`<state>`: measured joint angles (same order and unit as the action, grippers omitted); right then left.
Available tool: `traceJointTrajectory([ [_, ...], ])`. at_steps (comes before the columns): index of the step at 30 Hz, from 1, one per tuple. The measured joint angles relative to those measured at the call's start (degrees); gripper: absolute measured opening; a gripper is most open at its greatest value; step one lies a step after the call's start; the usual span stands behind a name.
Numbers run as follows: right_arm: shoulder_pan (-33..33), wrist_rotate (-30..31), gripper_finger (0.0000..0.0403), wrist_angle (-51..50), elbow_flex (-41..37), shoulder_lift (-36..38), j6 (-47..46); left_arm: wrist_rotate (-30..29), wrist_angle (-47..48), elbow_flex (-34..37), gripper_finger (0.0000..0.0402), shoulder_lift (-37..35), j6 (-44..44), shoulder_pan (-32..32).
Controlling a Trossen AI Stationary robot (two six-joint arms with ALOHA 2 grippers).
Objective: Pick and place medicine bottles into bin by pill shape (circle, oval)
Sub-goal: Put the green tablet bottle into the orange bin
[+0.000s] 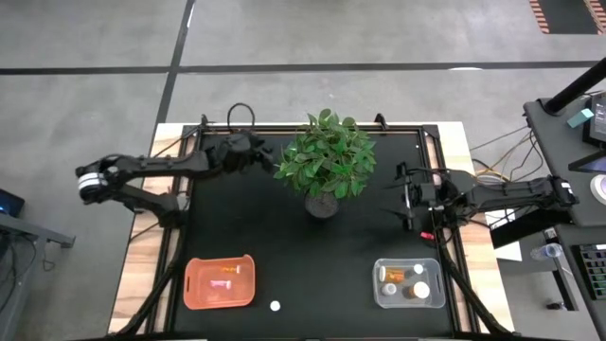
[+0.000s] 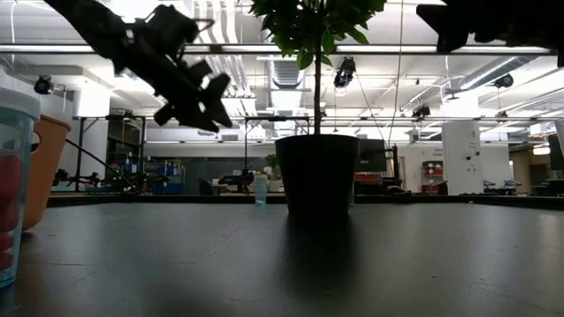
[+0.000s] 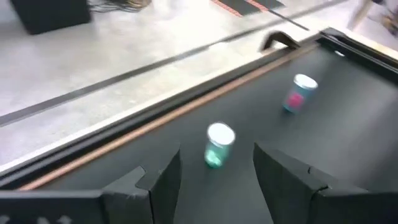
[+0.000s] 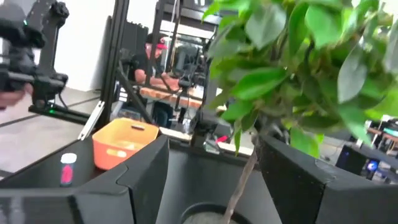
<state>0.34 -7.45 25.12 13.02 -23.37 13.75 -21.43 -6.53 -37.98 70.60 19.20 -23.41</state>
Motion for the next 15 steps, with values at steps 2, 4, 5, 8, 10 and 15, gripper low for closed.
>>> traceJointTrajectory([
  [2, 0.0, 0.01, 0.0232, 0.01, 0.76, -0.01, 0.4, 0.03, -3.53, 0.02, 0.018, 2.86, -0.01, -2.31],
  [4, 0.0, 0.01, 0.0232, -0.03, 1.32, -0.01, 0.91, 0.31, -7.06, -0.09, 0.018, 5.98, -0.07, -4.34],
  [5, 0.0, 0.01, 0.0232, -0.07, 1.61, -0.01, 1.29, 0.68, -7.83, -0.33, 0.018, 7.5, -0.24, -5.23],
  [8, 0.0, 0.03, 0.0232, -0.03, 2.44, -0.01, 2.37, 2.65, -10.23, -0.64, 0.018, 11.83, -0.48, -7.04],
  [10, 0.0, 0.09, 0.0232, -0.02, 3.02, -0.01, 2.51, 5.15, -11.93, -0.7, 0.018, 14.04, -0.52, -7.49],
  [15, 0.0, 3.08, 0.0232, -0.64, 4.3, -0.01, 2.35, 9.2, -12.94, -1.05, 0.018, 16.77, -1.05, -7.79],
])
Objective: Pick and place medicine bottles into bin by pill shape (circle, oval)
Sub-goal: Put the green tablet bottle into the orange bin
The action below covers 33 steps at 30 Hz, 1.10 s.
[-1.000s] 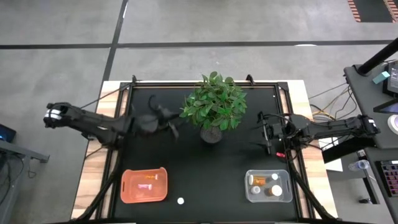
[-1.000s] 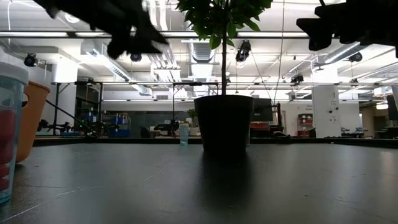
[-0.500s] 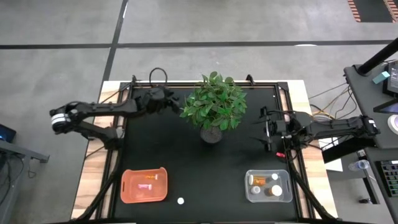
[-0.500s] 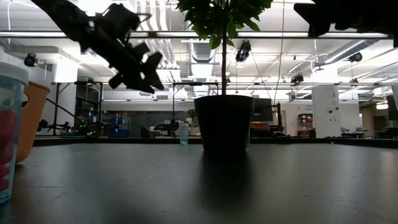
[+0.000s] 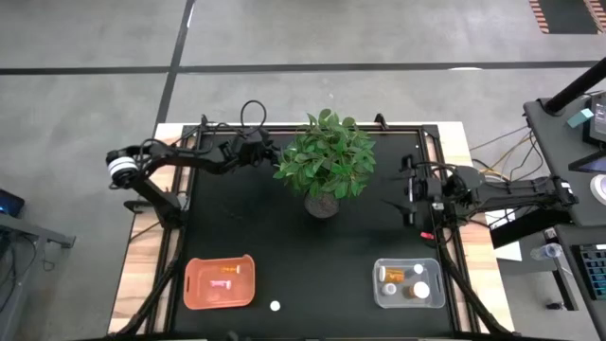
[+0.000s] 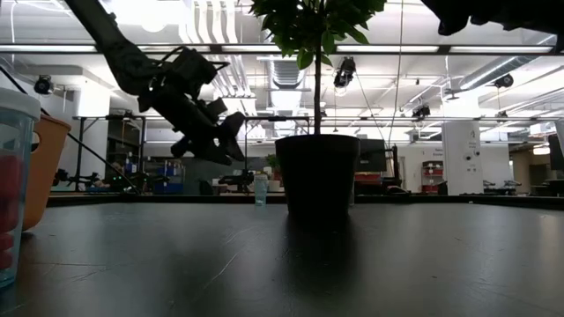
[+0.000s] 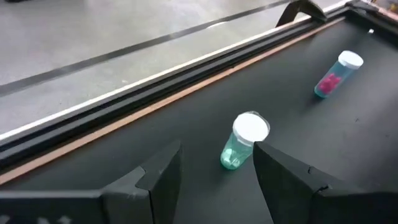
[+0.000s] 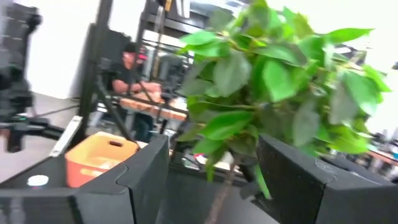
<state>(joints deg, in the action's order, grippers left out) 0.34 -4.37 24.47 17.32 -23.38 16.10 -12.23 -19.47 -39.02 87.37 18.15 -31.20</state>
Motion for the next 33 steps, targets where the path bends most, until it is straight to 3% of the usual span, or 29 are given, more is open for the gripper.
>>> traceJointTrajectory([
  [5, 0.0, 2.84, 0.0232, -0.54, 0.29, 0.0, 0.23, 0.02, -0.04, -0.33, 0.018, 0.33, -0.96, -0.07],
  [33, 0.0, 2.97, 0.0232, -0.29, 0.29, -0.02, 1.5, 0.1, -1.11, -0.57, 0.018, 0.22, -0.44, -0.07],
])
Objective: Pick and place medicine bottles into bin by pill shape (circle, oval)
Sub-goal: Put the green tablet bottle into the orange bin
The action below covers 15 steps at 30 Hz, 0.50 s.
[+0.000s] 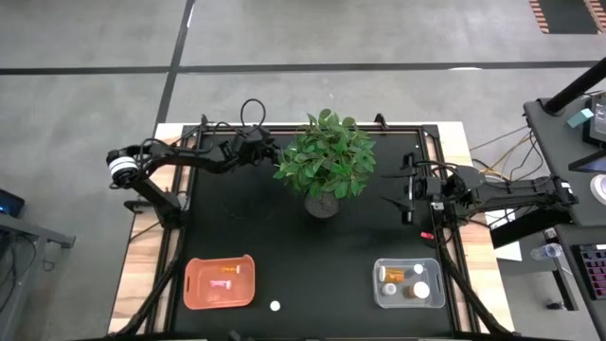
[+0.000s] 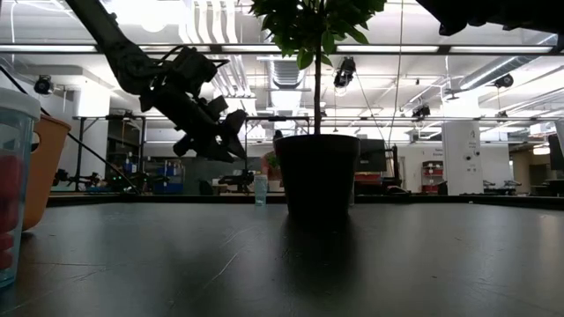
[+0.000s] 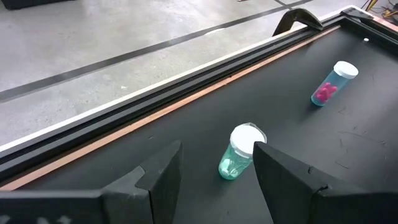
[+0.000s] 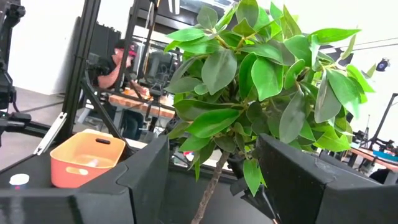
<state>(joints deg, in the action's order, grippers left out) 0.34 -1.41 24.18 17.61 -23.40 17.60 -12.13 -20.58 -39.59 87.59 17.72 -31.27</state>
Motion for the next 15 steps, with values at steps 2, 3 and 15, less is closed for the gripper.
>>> traceJointTrajectory([
  [2, 0.0, 0.0, 0.0232, 0.0, 0.0, 0.0, 0.0, 0.48, 0.0, 0.0, 0.018, 0.0, 0.02, 0.02],
  [3, 0.0, 0.0, 0.0232, 0.0, 0.0, 0.0, 0.0, 0.83, 0.0, 0.0, 0.018, 0.0, 0.04, 0.04],
  [15, 0.0, 0.0, 0.0232, 0.09, 0.0, 0.0, 0.0, 3.11, 0.02, -1.08, 0.0188, 0.21, 3.4, 0.09],
])
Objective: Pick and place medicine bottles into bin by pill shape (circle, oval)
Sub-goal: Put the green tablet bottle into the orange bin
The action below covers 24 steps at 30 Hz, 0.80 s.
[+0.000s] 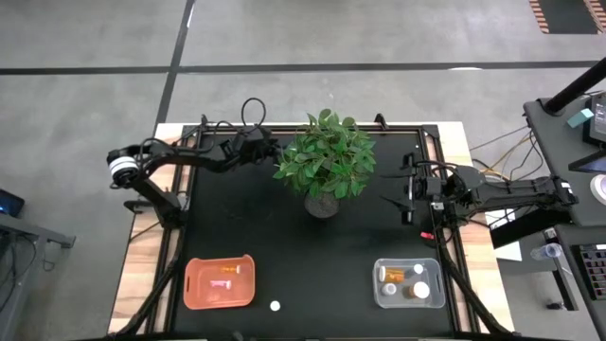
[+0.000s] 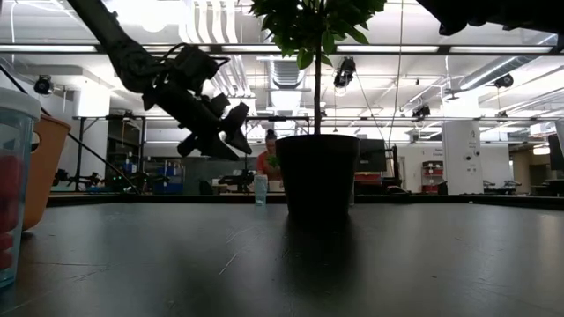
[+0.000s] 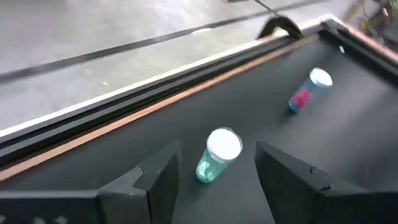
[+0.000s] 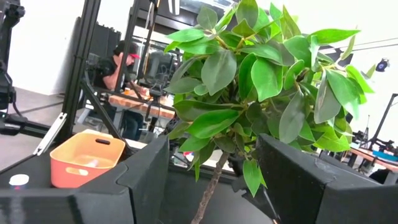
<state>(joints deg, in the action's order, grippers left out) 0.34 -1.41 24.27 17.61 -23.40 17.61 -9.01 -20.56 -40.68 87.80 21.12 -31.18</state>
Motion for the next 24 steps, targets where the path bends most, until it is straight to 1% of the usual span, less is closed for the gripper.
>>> traceJointTrajectory([
  [2, 0.0, 0.0, 0.0232, 0.06, 0.0, 0.0, 0.0, -1.16, -0.02, -0.88, 0.0194, 0.8, 3.76, 0.07],
  [4, 0.0, 0.0, 0.0232, 0.12, 0.0, 0.0, 0.0, -1.77, 0.07, -1.98, 0.0202, 2.29, 5.47, 0.29],
  [9, 0.0, 0.02, 0.0232, 0.09, 0.0, 0.0, 0.05, -1.88, -0.05, -5.13, 0.0235, 5.42, 5.51, 1.59],
  [12, 0.0, 0.04, 0.0232, 0.08, 0.0, 0.0, 0.04, -5.09, -0.01, -6.56, 0.0263, 6.45, 5.34, 1.65],
  [15, 0.0, 0.07, 0.0232, 0.07, 0.0, 0.0, 0.1, -5.92, 0.06, -7.4, 0.0284, 7.37, 5.08, 1.62],
  [17, 0.0, 0.09, 0.0232, 0.07, 0.0, 0.0, 0.2, -5.84, 0.12, -7.49, 0.029, 7.82, 5.23, 1.69],
  [24, 0.0, 0.07, 0.0232, 0.03, 0.0, 0.0, 0.2, -5.84, 0.13, -7.93, 0.0292, 11.32, 7.02, 1.98],
])
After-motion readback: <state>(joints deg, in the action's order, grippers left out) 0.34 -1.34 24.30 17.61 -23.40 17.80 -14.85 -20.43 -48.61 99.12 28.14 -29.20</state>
